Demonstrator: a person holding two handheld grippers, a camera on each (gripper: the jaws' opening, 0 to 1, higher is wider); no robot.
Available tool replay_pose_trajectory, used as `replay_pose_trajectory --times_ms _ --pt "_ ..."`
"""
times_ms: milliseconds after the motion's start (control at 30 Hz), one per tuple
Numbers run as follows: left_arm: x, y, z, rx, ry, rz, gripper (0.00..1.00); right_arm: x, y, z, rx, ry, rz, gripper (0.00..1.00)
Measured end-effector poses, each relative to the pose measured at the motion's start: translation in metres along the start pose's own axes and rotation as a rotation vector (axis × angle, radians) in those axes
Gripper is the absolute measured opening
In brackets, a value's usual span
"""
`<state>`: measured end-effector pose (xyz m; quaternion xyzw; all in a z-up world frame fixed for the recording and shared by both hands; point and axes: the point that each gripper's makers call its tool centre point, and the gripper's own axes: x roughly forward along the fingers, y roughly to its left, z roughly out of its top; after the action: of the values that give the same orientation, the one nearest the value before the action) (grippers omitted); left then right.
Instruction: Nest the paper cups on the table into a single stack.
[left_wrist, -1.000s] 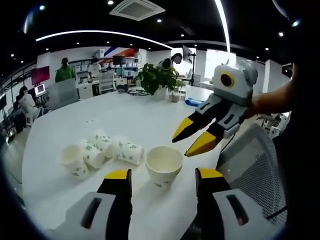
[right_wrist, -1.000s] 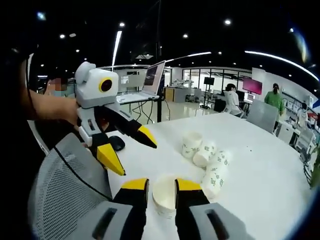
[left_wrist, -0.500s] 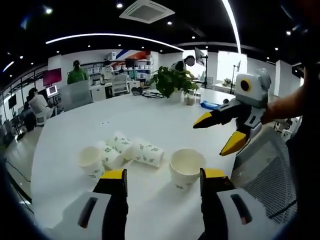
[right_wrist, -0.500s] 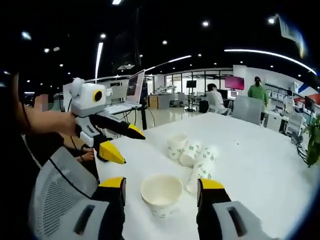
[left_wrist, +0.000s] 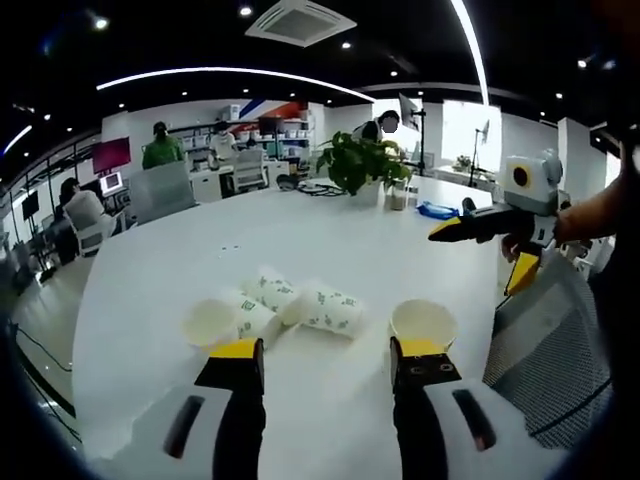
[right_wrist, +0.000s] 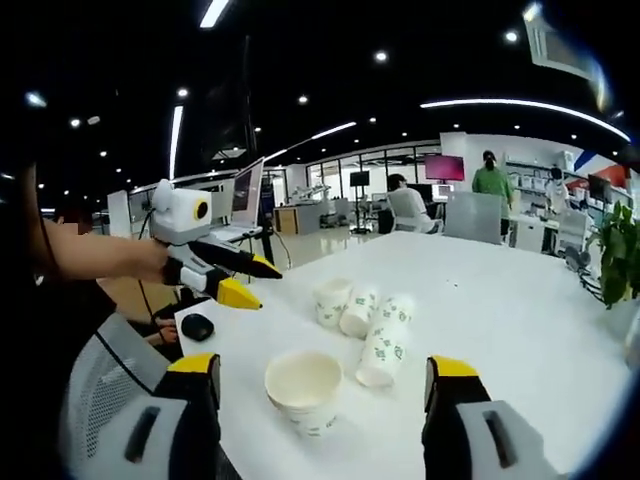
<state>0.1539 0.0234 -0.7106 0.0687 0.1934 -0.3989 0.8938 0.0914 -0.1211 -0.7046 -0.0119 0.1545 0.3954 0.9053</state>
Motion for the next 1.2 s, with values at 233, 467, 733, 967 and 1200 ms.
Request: replay_pose_trajectory --times_ms 233,467,733,967,1200 --pt "0.007 0.042 -0.004 -0.018 -0.011 0.053 0.47 -0.005 -0.001 -0.005 0.013 -0.006 -0.012 1.0" --pt "0.014 0.047 -0.005 0.005 0.022 0.067 0.48 -0.011 -0.004 -0.013 0.013 0.013 -0.026 1.0" --pt "0.029 0.051 -0.003 0.07 0.067 0.064 0.42 -0.019 -0.011 -0.025 -0.052 0.043 -0.078 1.0" --pt "0.044 0.071 -0.011 0.096 0.109 0.036 0.33 -0.019 -0.01 -0.03 -0.065 0.052 -0.089 1.0" --pt "0.052 0.077 -0.01 0.093 0.113 0.016 0.23 -0.02 -0.016 -0.035 -0.071 0.061 -0.111 1.0"
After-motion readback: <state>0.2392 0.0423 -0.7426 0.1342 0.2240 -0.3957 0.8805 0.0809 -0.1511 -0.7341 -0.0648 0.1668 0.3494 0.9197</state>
